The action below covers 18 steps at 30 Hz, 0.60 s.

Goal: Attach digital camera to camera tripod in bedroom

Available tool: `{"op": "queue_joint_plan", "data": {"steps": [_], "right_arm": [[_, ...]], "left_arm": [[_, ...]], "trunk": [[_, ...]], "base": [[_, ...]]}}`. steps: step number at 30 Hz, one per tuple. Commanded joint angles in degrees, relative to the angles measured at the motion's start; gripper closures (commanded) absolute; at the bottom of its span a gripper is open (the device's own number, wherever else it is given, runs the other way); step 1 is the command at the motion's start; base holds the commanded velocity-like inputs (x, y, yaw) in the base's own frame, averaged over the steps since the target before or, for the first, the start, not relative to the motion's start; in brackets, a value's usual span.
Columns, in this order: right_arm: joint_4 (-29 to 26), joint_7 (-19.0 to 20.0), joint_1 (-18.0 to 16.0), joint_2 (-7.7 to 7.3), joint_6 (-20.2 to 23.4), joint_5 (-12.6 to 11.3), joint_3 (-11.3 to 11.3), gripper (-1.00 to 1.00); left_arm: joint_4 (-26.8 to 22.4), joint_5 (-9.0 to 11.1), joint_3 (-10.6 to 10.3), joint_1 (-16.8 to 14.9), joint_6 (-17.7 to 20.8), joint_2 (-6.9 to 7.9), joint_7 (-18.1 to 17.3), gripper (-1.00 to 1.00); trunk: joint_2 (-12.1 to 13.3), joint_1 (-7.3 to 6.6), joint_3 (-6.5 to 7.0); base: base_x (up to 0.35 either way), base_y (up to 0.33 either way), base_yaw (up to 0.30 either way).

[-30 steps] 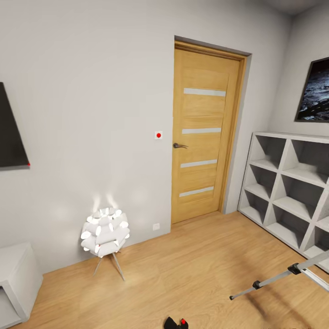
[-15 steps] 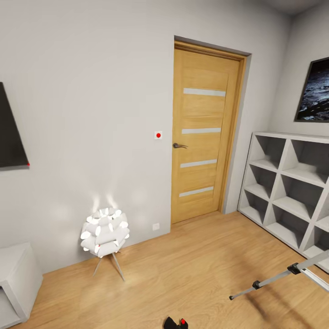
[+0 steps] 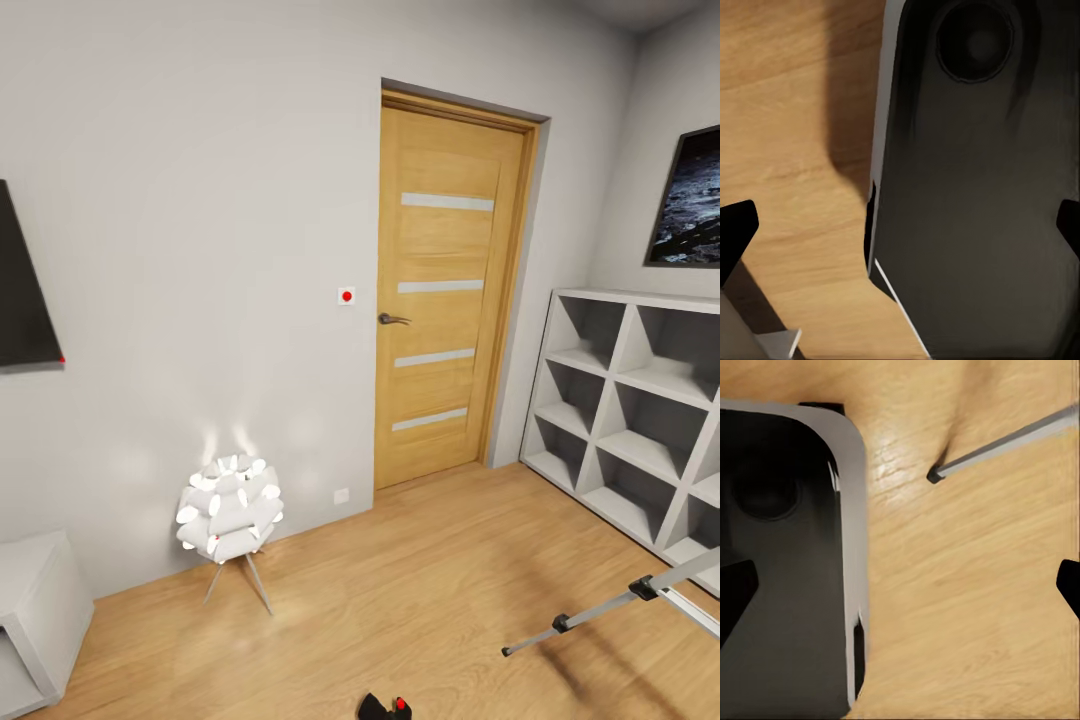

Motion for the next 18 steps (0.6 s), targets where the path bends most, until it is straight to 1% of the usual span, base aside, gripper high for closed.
{"op": "queue_joint_plan", "data": {"steps": [1, 4, 7, 13, 16, 18], "right_arm": [[-0.1, 0.0, 0.4, -0.34, -0.1, 0.1, 0.1, -1.00], [-0.2, 0.0, 0.9, -0.44, -0.1, 0.0, 0.0, -1.00], [-0.2, 0.1, 0.9, 0.01, -0.1, 0.0, -0.1, -1.00], [-0.7, 0.1, 0.9, 1.74, -1.4, 0.0, 0.0, -1.00], [-1.7, 0.0, 0.9, 2.28, -2.4, 0.1, 0.1, -1.00], [-2.3, 0.0, 0.9, 2.38, -3.0, 0.1, 0.2, -1.00]], "left_arm": [[-0.4, 0.1, 0.4, 0.4, 0.0, -0.34, 0.0, -1.00], [-0.7, 0.0, 0.3, 1.3, 0.0, -1.19, 0.0, -1.00], [-0.8, 0.0, 0.1, 2.2, -0.1, -1.30, -0.1, -1.00], [-2.0, 0.0, 0.1, 2.2, -0.6, -1.48, -0.1, -1.00], [-2.9, -0.1, 0.1, 2.3, -1.6, -1.54, -0.2, -1.00], [-3.6, -0.1, 0.1, 2.2, -2.2, -1.54, -0.2, -1.00]], "trunk": [[0.0, 0.00, -0.03], [0.0, 0.00, -0.03], [0.0, 0.00, -0.03], [0.0, 0.00, -0.03], [0.0, 0.00, -0.03], [0.0, 0.00, -0.03]], "base": [[0.000, 0.000, 0.000], [0.000, 0.000, 0.000], [0.000, 0.000, 0.000], [0.000, 0.000, 0.000], [0.000, 0.000, 0.000], [0.000, 0.000, 0.000]]}}
